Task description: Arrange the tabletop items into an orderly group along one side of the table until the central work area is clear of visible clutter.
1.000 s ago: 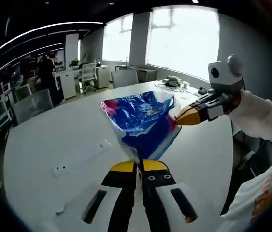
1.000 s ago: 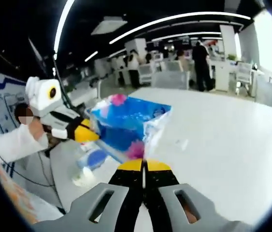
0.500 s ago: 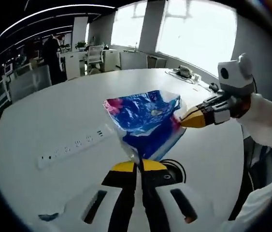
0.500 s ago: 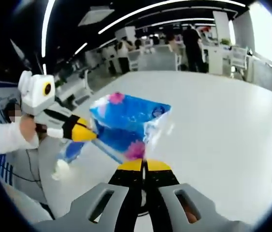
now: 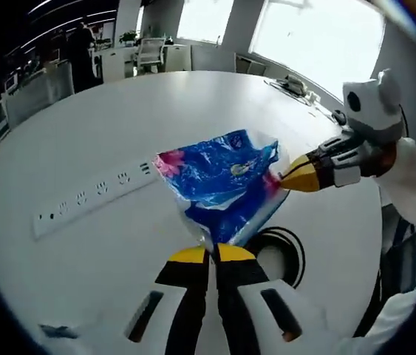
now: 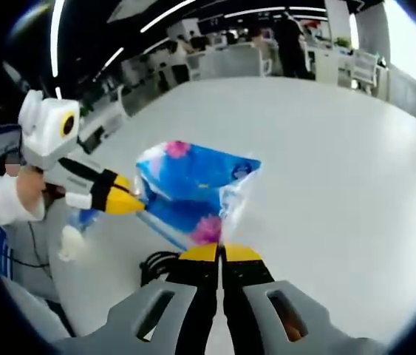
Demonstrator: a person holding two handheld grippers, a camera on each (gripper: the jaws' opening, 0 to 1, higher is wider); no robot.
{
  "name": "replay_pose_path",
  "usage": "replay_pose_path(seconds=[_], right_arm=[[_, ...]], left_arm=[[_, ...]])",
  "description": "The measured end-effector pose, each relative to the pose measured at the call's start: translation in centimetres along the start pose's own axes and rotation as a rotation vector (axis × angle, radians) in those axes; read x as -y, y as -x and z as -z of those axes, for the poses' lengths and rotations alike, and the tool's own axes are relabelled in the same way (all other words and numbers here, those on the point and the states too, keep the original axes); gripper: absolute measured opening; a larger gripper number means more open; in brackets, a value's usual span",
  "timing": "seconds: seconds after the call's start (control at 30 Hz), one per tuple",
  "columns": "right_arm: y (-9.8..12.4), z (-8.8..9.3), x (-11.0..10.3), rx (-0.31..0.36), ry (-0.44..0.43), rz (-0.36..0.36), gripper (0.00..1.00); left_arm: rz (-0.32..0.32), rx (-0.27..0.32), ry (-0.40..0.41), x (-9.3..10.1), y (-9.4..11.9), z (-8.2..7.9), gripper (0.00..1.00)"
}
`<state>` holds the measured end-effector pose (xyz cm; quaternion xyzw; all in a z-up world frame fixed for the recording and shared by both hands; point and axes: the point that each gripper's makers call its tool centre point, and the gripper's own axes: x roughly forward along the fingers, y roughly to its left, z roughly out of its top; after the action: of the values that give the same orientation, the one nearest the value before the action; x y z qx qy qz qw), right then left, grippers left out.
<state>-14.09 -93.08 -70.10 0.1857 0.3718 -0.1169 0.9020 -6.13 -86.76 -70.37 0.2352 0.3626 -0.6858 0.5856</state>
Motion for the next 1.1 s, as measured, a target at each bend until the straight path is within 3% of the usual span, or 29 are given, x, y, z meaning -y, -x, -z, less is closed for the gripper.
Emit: replay_pose_path(seconds=[0.53, 1.1], right_arm=[[-3.0, 3.2, 1.3, -0.077, -0.039, 0.012, 0.00], [-4.6, 4.8, 1.8, -0.117, -0.082, 0.014, 0.00]], left_arm=[[-0.008, -0.113, 0.023, -0.7, -3.1, 2.6, 0.00], [-0.013, -0.162, 0.073, -1.5, -4.7, 4.0, 0.00]])
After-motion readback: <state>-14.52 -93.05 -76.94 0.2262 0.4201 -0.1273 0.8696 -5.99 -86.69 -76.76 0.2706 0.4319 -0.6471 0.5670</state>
